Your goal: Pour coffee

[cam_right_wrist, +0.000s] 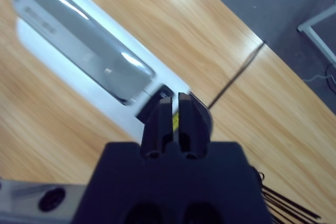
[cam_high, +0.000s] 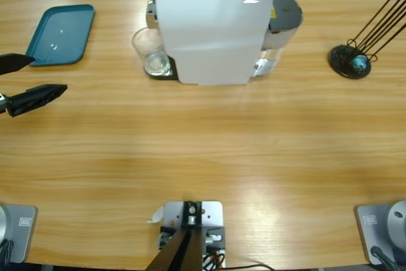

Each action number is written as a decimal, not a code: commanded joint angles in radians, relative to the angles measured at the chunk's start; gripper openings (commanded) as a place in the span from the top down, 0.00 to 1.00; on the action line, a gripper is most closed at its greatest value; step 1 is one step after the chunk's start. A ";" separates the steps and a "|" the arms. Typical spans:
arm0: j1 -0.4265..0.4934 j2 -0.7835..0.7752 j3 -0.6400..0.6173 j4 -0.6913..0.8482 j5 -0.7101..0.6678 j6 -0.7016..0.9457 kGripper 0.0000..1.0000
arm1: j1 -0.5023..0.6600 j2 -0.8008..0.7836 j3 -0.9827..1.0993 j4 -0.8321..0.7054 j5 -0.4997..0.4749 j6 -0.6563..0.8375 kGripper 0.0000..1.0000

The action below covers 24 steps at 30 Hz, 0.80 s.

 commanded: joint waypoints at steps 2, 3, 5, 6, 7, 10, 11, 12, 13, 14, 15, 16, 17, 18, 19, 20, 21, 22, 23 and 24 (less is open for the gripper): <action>-0.007 0.026 0.031 -0.010 0.006 -0.017 0.07 | 0.038 0.082 0.003 -0.008 0.004 0.022 1.00; -0.007 0.025 0.031 -0.010 0.006 -0.017 0.07 | 0.037 0.079 0.016 -0.011 0.002 0.026 1.00; -0.007 0.026 0.031 -0.010 0.006 -0.017 0.07 | 0.027 0.074 0.040 -0.020 -0.003 0.028 1.00; -0.007 0.027 0.031 -0.010 0.006 -0.017 0.07 | 0.019 0.074 0.049 -0.022 -0.005 0.032 1.00; -0.007 0.027 0.031 -0.010 0.006 -0.017 0.07 | 0.011 0.075 0.056 -0.022 -0.008 0.036 1.00; -0.007 0.028 0.031 -0.010 0.004 -0.016 0.07 | -0.006 0.078 0.068 -0.024 -0.019 0.051 1.00; -0.007 0.028 0.031 -0.010 0.004 -0.016 0.07 | -0.007 0.080 0.071 -0.024 -0.019 0.054 1.00; -0.007 0.029 0.031 -0.010 0.004 -0.015 0.07 | -0.008 0.080 0.074 -0.025 -0.019 0.057 1.00; -0.007 0.029 0.030 -0.010 0.004 -0.015 0.07 | -0.008 0.082 0.078 -0.025 -0.020 0.061 1.00; -0.007 0.028 0.031 -0.010 0.004 -0.015 0.07 | -0.008 0.082 0.083 -0.028 -0.020 0.063 1.00; -0.007 0.028 0.031 -0.010 0.004 -0.015 0.07 | -0.008 0.082 0.088 -0.033 -0.019 0.064 1.00; -0.007 0.028 0.031 -0.010 0.004 -0.015 0.07 | -0.008 0.083 0.089 -0.035 -0.020 0.064 1.00; -0.007 0.028 0.031 -0.010 0.004 -0.015 0.07 | -0.008 0.083 0.089 -0.035 -0.020 0.064 1.00; -0.007 0.028 0.031 -0.010 0.004 -0.015 0.07 | -0.008 0.084 0.086 -0.037 -0.020 0.064 1.00; -0.007 0.028 0.031 -0.010 0.004 -0.015 0.07 | -0.009 0.084 0.082 -0.037 -0.020 0.064 1.00; -0.007 0.029 0.031 -0.010 0.004 -0.015 0.07 | -0.010 0.085 0.079 -0.037 -0.021 0.064 1.00; -0.007 0.030 0.031 -0.010 0.004 -0.015 0.07 | -0.012 0.088 0.075 -0.037 -0.022 0.064 1.00; -0.007 0.030 0.031 -0.010 0.004 -0.015 0.07 | -0.014 0.090 0.070 -0.037 -0.022 0.064 1.00; -0.007 0.030 0.031 -0.010 0.003 -0.015 0.07 | -0.016 0.092 0.066 -0.037 -0.023 0.064 1.00; -0.007 0.030 0.031 -0.010 0.002 -0.015 0.07 | -0.018 0.094 0.062 -0.035 -0.025 0.064 1.00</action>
